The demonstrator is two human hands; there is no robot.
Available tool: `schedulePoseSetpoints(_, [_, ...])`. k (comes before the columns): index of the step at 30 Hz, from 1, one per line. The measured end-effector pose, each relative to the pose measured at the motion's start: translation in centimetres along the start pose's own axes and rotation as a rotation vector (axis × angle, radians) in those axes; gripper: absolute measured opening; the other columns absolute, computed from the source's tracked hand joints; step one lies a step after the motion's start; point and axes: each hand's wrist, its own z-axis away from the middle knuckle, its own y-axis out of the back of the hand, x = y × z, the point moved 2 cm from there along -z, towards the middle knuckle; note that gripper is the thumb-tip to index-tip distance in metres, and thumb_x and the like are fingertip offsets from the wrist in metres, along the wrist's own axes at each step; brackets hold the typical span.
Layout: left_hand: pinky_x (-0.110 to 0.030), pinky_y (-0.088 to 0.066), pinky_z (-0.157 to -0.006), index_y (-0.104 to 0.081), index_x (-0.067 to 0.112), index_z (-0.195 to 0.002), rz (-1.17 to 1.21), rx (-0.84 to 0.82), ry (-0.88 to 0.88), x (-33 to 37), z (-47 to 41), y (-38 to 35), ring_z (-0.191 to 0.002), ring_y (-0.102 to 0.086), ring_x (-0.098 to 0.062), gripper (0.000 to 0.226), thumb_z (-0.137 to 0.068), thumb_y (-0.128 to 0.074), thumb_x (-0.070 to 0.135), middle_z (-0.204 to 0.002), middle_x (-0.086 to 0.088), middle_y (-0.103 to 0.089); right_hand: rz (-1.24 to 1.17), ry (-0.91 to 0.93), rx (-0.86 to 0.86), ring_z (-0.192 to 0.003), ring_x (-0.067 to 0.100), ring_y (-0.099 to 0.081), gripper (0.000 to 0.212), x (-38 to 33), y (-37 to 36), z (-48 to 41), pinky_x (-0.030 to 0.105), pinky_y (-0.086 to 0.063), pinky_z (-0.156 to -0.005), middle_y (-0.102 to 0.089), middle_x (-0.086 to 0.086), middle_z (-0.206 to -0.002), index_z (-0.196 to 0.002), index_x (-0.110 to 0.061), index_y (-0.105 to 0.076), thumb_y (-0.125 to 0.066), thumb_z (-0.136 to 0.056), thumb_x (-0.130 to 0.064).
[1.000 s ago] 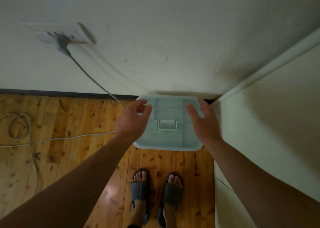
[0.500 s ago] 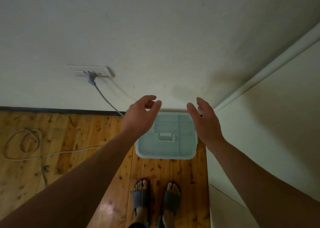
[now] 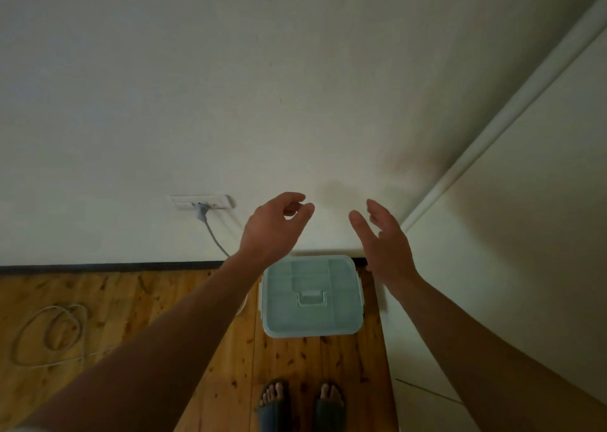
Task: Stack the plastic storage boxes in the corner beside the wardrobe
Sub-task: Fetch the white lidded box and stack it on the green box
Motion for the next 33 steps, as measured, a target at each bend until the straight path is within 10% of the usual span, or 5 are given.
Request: schedulePoseSetpoints(33, [-0.018,-0.039,-0.085,-0.06,0.032,-0.125,0.128,-0.093,-0.356,18.3,5.2,9.5,-0.1,-0.057,0.004,0.04,-0.089,-0.059,0.049,-0.106,0.022,-0.063,-0.05,0.188,0.3,-0.127,0.006,-0.043,0.06,-16.6,13.0,9.9,0.029,-0.035,-0.102,-0.043,-0.01,-0.144,-0.14,-0.032,-0.042,-0.051,-0.087,-0.059])
